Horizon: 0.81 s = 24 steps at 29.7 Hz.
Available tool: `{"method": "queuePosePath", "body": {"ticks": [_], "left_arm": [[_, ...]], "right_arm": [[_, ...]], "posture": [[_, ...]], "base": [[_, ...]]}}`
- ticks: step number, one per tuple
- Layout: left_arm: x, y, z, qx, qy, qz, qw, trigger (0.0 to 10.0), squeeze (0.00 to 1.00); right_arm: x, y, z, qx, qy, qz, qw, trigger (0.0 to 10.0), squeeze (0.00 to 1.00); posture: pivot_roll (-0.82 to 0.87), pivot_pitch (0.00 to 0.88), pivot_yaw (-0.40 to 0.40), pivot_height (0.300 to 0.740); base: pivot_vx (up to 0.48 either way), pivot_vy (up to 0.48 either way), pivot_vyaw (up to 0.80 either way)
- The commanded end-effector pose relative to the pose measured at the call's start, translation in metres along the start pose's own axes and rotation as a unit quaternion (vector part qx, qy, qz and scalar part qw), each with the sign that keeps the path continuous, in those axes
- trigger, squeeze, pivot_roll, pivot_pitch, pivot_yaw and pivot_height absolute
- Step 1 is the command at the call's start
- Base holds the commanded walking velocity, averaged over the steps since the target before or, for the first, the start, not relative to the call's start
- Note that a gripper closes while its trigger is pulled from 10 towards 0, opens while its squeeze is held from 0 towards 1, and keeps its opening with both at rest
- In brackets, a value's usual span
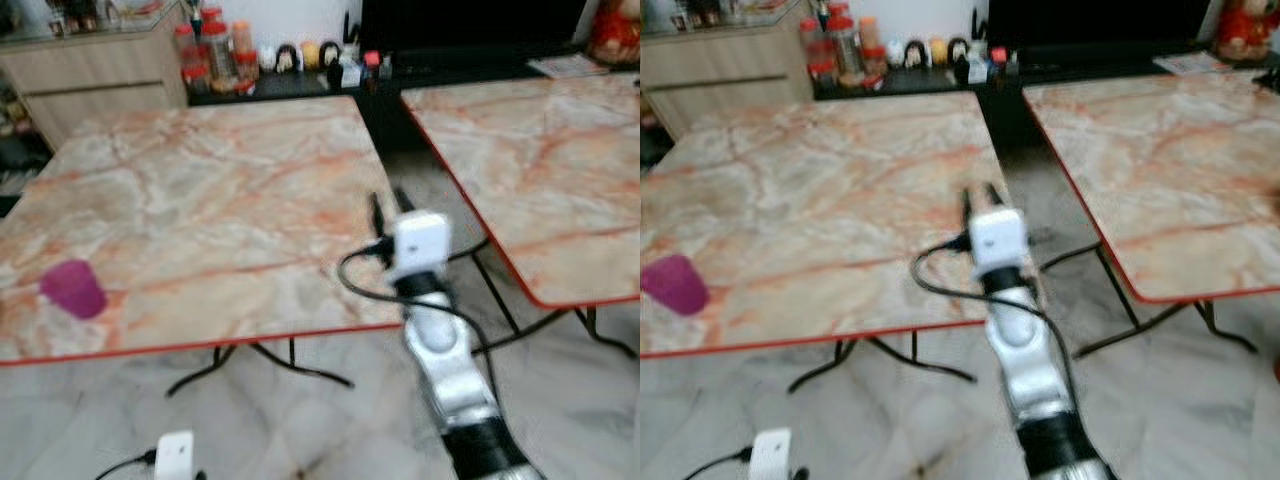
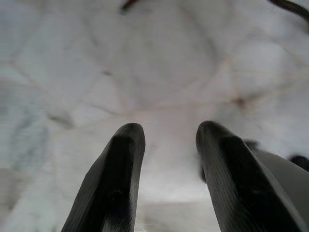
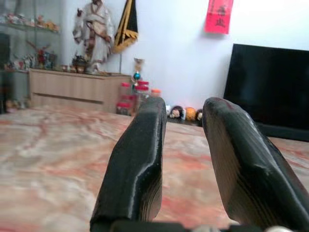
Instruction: Setting the table
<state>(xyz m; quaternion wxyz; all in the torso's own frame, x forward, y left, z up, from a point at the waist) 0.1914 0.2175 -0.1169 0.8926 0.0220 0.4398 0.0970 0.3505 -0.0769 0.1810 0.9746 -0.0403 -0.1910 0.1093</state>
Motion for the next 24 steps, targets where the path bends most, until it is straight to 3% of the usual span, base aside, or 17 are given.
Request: {"method": "queuePosePath", "body": {"ticks": [1,6,11,14,19,22,24], "left_arm": [[0.0,-0.005,-0.001,-0.006,0.003,-0.003,1.0,10.0,0.0],[0.0,-0.005,-0.002,-0.006,0.003,-0.003,1.0,10.0,0.0],[0.0,-0.003,-0.002,-0.005,0.003,-0.001,1.0,10.0,0.0],[0.0,-0.003,-0.002,-0.005,0.003,-0.001,1.0,10.0,0.0],[0.0,-0.003,-0.002,-0.003,0.003,-0.002,1.0,10.0,0.0],[0.0,-0.002,-0.002,-0.003,0.002,-0.001,1.0,10.0,0.0],[0.0,-0.001,-0.002,0.002,0.001,0.0,1.0,10.0,0.0]], "right_arm": [[-0.011,-0.012,-0.017,-0.011,0.03,-0.012,0.999,10.0,0.0],[-0.028,-0.02,-0.037,-0.024,0.061,-0.016,0.998,10.0,0.0],[-0.059,-0.034,-0.054,-0.046,0.091,-0.02,0.995,10.0,0.0],[-0.063,-0.037,-0.055,-0.05,0.094,-0.022,0.994,10.0,0.0],[-0.095,-0.052,-0.06,-0.071,0.118,-0.037,0.99,10.0,0.0],[-0.104,-0.055,-0.063,-0.076,0.13,-0.041,0.988,10.0,0.0],[-0.125,-0.062,-0.07,-0.083,0.157,-0.056,0.982,10.0,0.0]], "posture": [[0.02,0.041,0.06,0.74],[0.02,0.042,0.057,0.74],[0.01,0.046,0.057,0.74],[0.01,0.046,0.057,0.74],[0.0,0.05,0.056,0.74],[0.0,0.052,0.056,0.74],[0.0,0.057,0.055,0.74]], "base": [[0.0,0.472,0.0],[0.0,0.472,0.0],[0.0,0.472,0.0],[0.0,0.472,0.0],[0.0,0.472,0.0],[0.0,0.417,0.0],[0.0,0.0,0.0]]}}
Point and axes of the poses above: a point about 5 cm out from each wrist's last joint towards the gripper, its own x axis pointing out of the wrist towards the gripper, its own z axis along the axis of the wrist's last joint, y = z × x, the point moved 4 cm from there along x, pointing out of the wrist towards the gripper, and after that the axes turned 4 degrees about x, right-handed, at the moved point
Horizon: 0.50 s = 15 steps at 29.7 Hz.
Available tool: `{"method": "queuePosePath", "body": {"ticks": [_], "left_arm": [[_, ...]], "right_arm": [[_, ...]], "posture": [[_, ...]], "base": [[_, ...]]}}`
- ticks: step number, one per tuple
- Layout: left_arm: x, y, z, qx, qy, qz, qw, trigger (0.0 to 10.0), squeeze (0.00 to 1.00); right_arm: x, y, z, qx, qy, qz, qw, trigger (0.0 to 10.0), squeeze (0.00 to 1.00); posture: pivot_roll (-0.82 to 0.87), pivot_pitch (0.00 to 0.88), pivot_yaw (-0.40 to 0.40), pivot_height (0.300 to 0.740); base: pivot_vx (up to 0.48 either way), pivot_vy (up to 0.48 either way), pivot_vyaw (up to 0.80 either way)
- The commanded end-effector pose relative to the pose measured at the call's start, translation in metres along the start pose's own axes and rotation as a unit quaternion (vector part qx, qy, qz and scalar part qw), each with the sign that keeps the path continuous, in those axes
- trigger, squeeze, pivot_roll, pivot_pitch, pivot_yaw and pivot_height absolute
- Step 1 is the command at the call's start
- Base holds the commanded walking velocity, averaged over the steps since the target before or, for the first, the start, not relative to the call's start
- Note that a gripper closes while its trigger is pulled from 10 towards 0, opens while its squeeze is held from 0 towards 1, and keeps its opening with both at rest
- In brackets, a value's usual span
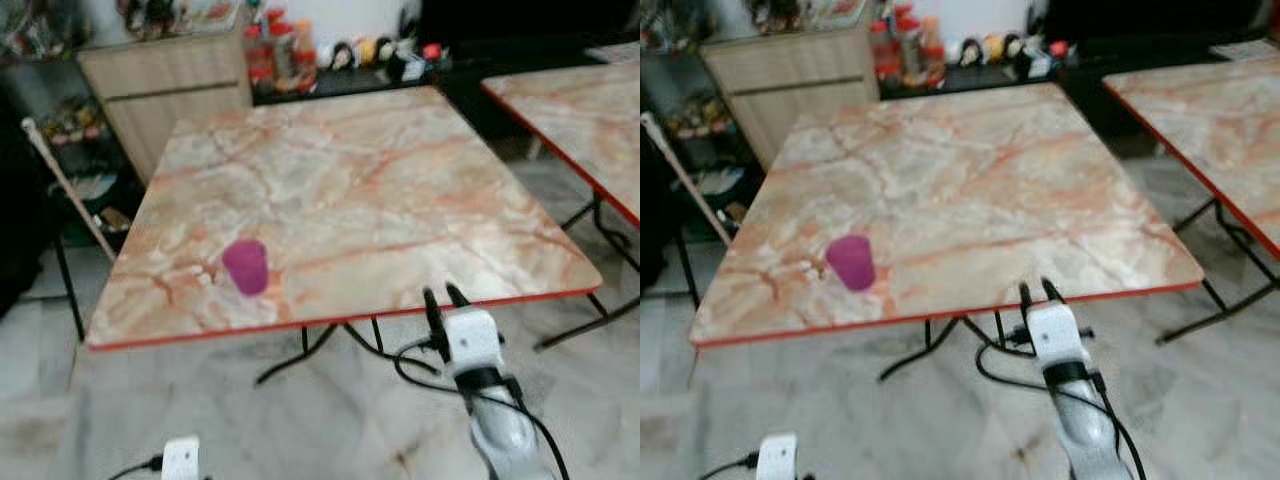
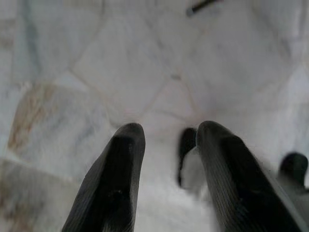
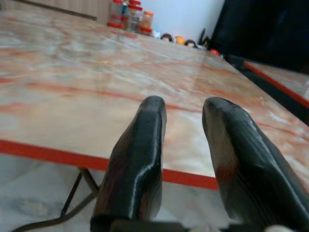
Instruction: Setting the table
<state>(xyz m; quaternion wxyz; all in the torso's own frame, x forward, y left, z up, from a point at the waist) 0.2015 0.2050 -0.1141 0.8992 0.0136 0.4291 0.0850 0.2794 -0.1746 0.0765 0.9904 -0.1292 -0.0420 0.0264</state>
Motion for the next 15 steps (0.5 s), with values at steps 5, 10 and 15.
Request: {"method": "queuePosePath", "body": {"ticks": [5,10,15], "left_arm": [[-0.002,0.012,-0.011,0.008,0.013,0.015,1.0,10.0,0.0],[-0.002,0.012,-0.01,0.01,0.013,0.015,1.0,10.0,0.0],[-0.003,0.014,-0.011,0.013,0.011,0.021,1.0,10.0,0.0]], "right_arm": [[-0.014,0.002,-0.01,0.006,0.022,-0.009,1.0,10.0,0.0],[-0.025,-0.002,-0.035,0.013,0.068,-0.024,0.997,10.0,0.0],[-0.046,-0.021,-0.093,0.065,0.189,-0.099,0.975,10.0,0.0]], "posture": [[-0.01,0.062,0.056,0.74],[-0.01,0.063,0.057,0.74],[0.0,0.061,0.062,0.74]], "base": [[0.0,0.0,0.0],[0.0,0.0,0.0],[0.0,0.0,0.0]]}}
Point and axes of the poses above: a point about 5 cm out from each wrist's last joint towards the gripper, its own x axis pointing out of the wrist towards the gripper, its own z axis along the axis of the wrist's last joint, y = z × x, the point moved 4 cm from there along x, pointing out of the wrist towards the gripper, and after that the axes turned 4 degrees about x, right-handed, at the moved point
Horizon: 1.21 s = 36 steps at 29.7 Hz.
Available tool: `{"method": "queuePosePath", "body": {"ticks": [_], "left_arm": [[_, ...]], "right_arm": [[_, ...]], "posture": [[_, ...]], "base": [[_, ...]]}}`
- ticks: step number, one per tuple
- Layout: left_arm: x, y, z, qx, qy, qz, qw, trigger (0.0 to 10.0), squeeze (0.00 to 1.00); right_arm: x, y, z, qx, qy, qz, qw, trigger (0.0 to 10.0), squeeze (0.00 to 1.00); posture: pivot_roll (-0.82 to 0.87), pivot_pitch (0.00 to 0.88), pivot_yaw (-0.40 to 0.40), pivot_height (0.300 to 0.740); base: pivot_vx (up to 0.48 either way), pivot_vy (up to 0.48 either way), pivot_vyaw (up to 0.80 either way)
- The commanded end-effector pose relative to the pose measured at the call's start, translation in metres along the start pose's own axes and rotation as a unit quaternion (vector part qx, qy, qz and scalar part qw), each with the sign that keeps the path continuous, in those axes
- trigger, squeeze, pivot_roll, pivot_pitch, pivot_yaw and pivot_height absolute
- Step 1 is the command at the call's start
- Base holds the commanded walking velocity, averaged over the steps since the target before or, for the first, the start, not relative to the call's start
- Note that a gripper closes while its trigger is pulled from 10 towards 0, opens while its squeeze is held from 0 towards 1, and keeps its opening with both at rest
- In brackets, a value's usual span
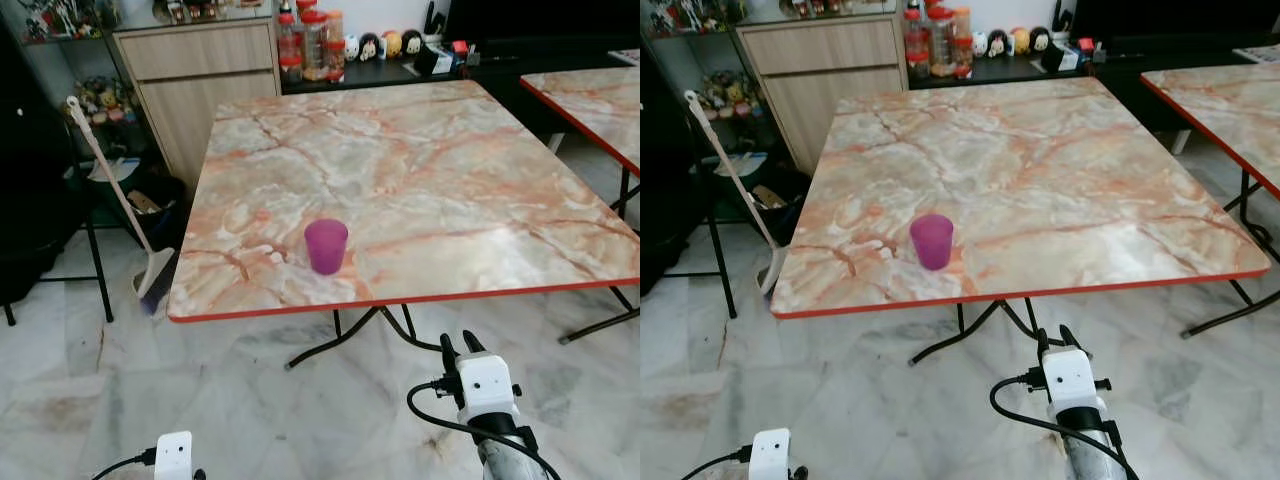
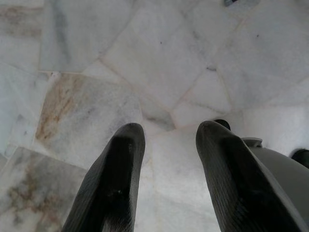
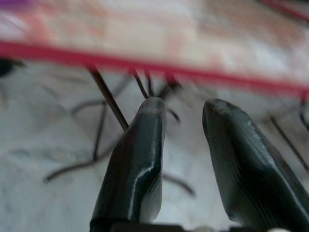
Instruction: Setting the table
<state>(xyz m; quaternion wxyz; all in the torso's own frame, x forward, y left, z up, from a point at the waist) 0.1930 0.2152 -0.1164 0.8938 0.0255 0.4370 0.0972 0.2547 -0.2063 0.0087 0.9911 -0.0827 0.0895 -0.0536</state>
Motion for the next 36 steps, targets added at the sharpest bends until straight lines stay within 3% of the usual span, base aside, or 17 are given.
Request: {"method": "queuePosePath", "body": {"ticks": [1,3,4,8,10,15,21,28,33,36], "left_arm": [[-0.001,0.003,-0.003,0.006,0.001,0.005,1.0,10.0,0.0],[-0.001,0.003,-0.003,0.006,0.001,0.006,1.0,10.0,0.0],[-0.001,0.004,-0.003,0.006,-0.001,0.006,1.0,10.0,0.0],[-0.001,0.005,-0.002,0.007,-0.001,0.007,1.0,10.0,0.0],[0.0,0.006,-0.001,0.007,-0.001,0.007,1.0,10.0,0.0],[0.001,0.008,0.007,0.016,-0.014,0.009,1.0,10.0,0.0],[0.004,0.016,0.036,-0.02,-0.068,0.026,0.997,10.0,0.0],[-0.004,0.032,0.056,-0.069,-0.153,0.053,0.984,10.0,0.0],[-0.025,0.052,0.085,-0.124,-0.261,0.103,0.952,10.0,0.0],[-0.05,0.07,0.125,-0.149,-0.348,0.139,0.915,10.0,0.0]], "right_arm": [[-0.007,-0.014,-0.033,0.034,0.07,-0.042,0.996,10.0,0.0],[-0.007,-0.015,-0.039,0.044,0.082,-0.047,0.995,10.0,0.0],[-0.009,-0.017,-0.059,0.055,0.13,-0.058,0.988,10.0,0.0],[-0.018,-0.018,-0.091,0.08,0.209,-0.075,0.972,10.0,0.0],[-0.024,-0.009,-0.107,0.095,0.256,-0.058,0.96,10.0,0.0],[-0.028,0.011,-0.116,0.102,0.291,-0.019,0.951,10.0,0.0],[-0.033,0.022,-0.126,0.079,0.328,0.005,0.941,10.0,0.0],[-0.019,0.033,-0.116,0.07,0.323,0.034,0.943,10.0,0.0],[-0.015,0.028,-0.114,0.054,0.325,0.015,0.944,10.0,0.0],[-0.016,0.026,-0.117,0.056,0.334,0.01,0.941,10.0,0.0]], "posture": [[0.0,0.061,0.062,0.74],[0.0,0.06,0.064,0.74],[0.01,0.058,0.068,0.74],[0.02,0.052,0.072,0.74],[0.03,0.043,0.083,0.74],[0.02,0.033,0.092,0.74],[0.05,0.028,0.087,0.74],[0.07,0.031,0.076,0.74],[0.09,0.024,0.059,0.74],[0.11,0.023,0.044,0.74]], "base": [[0.0,0.0,0.0],[0.0,0.0,0.0],[0.0,0.0,0.0],[0.0,0.0,0.0],[0.0,0.0,0.0],[0.0,0.0,0.0],[0.0,0.0,0.0],[0.0,0.0,0.0],[0.0,0.0,0.0],[0.0,0.0,0.0]]}}
Point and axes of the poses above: a point about 5 cm out from each wrist's last joint towards the gripper, its own x axis pointing out of the wrist towards the gripper, its own z axis along the axis of the wrist's last joint, y = z × x, the point moved 4 cm from there along x, pointing out of the wrist towards the gripper, and after that the axes turned 4 degrees about x, right-handed, at the moved point
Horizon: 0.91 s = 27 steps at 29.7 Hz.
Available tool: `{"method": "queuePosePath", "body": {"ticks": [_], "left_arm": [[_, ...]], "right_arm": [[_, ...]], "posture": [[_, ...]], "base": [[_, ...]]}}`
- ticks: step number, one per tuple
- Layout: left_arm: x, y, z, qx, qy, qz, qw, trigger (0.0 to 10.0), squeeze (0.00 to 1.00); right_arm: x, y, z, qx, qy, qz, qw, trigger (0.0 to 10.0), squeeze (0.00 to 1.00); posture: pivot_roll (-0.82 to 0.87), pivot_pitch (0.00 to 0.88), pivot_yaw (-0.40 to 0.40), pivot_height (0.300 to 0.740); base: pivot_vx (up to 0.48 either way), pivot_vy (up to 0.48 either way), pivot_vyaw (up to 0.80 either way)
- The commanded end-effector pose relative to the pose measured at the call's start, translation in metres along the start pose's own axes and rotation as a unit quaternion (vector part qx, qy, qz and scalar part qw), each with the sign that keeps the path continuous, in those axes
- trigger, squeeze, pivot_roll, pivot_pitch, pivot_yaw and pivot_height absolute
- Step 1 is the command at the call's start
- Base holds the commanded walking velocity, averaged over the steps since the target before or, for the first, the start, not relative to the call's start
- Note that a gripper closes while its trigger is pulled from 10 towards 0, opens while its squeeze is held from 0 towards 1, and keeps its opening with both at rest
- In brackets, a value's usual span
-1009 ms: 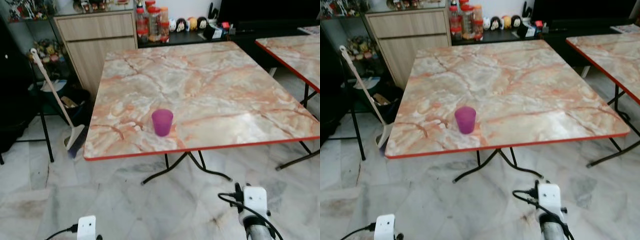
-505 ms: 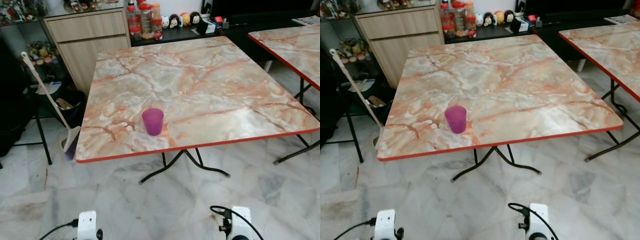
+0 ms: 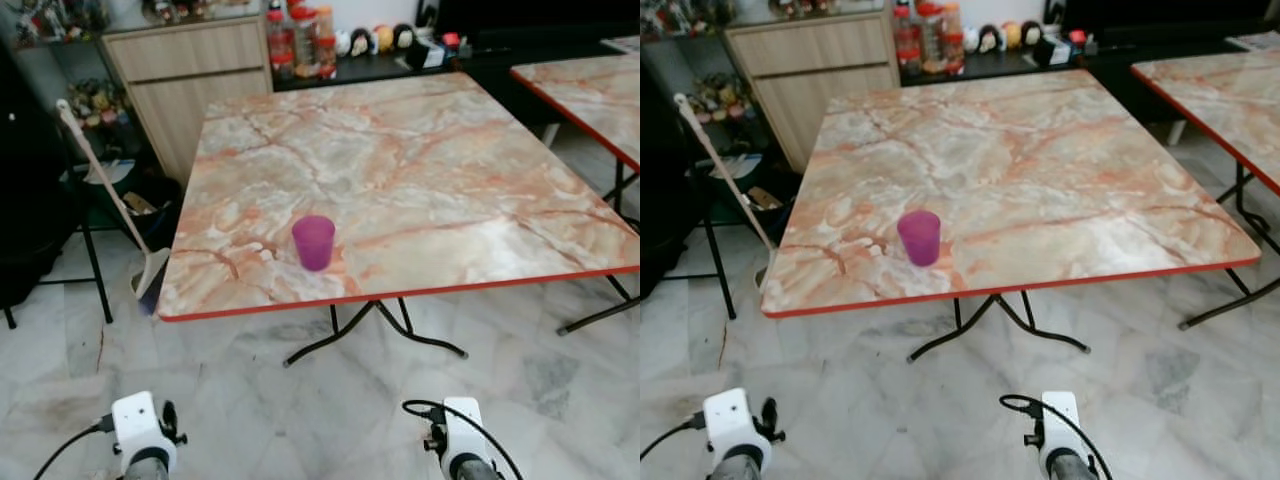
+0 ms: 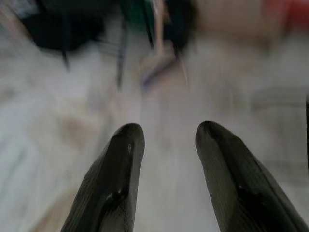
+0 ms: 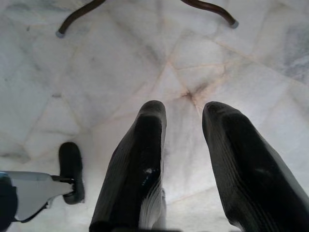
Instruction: Setting the table
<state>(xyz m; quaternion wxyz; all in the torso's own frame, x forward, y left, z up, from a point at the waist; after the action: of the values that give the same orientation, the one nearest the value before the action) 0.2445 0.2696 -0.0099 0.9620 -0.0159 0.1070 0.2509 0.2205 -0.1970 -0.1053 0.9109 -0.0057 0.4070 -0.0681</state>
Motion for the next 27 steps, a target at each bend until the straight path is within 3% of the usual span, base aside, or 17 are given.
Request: {"method": "queuePosePath", "body": {"ticks": [1,3,4,6,8,9,10,11,12,13,17,21,27], "left_arm": [[0.011,0.004,0.051,-0.016,-0.087,0.021,0.996,10.0,0.0],[0.018,-0.003,0.091,-0.018,-0.148,0.014,0.989,10.0,0.0],[0.018,-0.003,0.091,-0.018,-0.148,0.014,0.989,10.0,0.0],[0.023,-0.013,0.128,-0.016,-0.202,0.002,0.979,10.0,0.0],[0.024,-0.017,0.14,-0.026,-0.216,-0.001,0.976,10.0,0.0],[0.028,-0.034,0.17,-0.033,-0.249,-0.031,0.967,10.0,0.0],[0.028,-0.041,0.179,-0.032,-0.259,-0.042,0.964,10.0,0.0],[0.028,-0.041,0.179,-0.032,-0.259,-0.042,0.964,10.0,0.0],[0.029,-0.069,0.185,-0.019,-0.259,-0.1,0.96,10.0,0.0],[0.029,-0.08,0.184,-0.011,-0.256,-0.12,0.959,10.0,0.0],[0.028,-0.108,0.175,0.008,-0.234,-0.166,0.958,10.0,0.0],[0.025,-0.121,0.173,-0.006,-0.221,-0.186,0.957,10.0,0.0],[0.023,-0.122,0.172,-0.002,-0.217,-0.196,0.956,10.0,0.0]], "right_arm": [[0.001,0.002,-0.001,-0.001,0.007,0.003,1.0,10.0,0.0],[0.001,0.005,0.0,-0.008,0.009,0.01,1.0,10.0,0.0],[0.001,0.005,0.0,-0.008,0.009,0.01,1.0,10.0,0.0],[0.001,0.005,-0.001,-0.01,0.012,0.011,1.0,10.0,0.0],[0.001,0.005,0.0,-0.01,0.011,0.011,1.0,10.0,0.0],[0.002,0.005,0.005,-0.009,0.006,0.009,1.0,10.0,0.0],[0.002,0.004,0.006,-0.008,0.004,0.008,1.0,10.0,0.0],[0.002,0.004,0.006,-0.008,0.004,0.008,1.0,10.0,0.0],[0.003,0.002,0.007,0.006,0.003,0.003,1.0,10.0,0.0],[0.003,0.001,0.007,0.011,0.003,0.002,1.0,10.0,0.0],[0.002,0.003,0.006,0.023,0.005,0.0,1.0,10.0,0.0],[0.001,0.002,0.001,0.031,0.007,-0.002,0.999,10.0,0.0],[-0.002,0.002,-0.01,0.027,0.019,-0.004,0.999,10.0,0.0]], "posture": [[0.13,0.022,0.03,0.74],[0.14,0.02,0.023,0.74],[0.14,0.02,0.023,0.74],[0.14,0.017,0.022,0.74],[0.14,0.009,0.021,0.74],[0.13,0.0,0.025,0.74],[0.13,0.0,0.025,0.74],[0.13,0.0,0.025,0.74],[0.12,0.0,0.034,0.74],[0.12,0.0,0.034,0.74],[0.08,0.0,0.055,0.74],[0.07,0.0,0.07,0.74],[0.08,0.0,0.069,0.74]], "base": [[0.0,0.0,0.0],[0.0,0.0,0.0],[0.0,0.0,0.0],[0.0,0.0,0.0],[0.0,0.0,0.0],[0.0,0.0,0.0],[0.0,0.0,0.0],[0.0,0.0,0.0],[0.326,0.0,0.0],[0.341,0.0,0.0],[0.362,0.0,-0.36],[0.375,0.0,-0.36],[0.378,0.0,0.0]]}}
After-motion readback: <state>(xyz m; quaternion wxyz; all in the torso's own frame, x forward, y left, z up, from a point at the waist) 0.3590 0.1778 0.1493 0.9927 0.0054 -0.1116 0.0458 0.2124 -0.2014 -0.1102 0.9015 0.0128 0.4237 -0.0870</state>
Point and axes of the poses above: a point about 5 cm out from each wrist's last joint towards the gripper, its own x axis pointing out of the wrist towards the gripper, its own z axis along the axis of the wrist's last joint, y = z × x, the point moved 4 cm from there along x, pointing out of the wrist towards the gripper, and after that the axes turned 4 degrees about x, right-handed, at the moved point
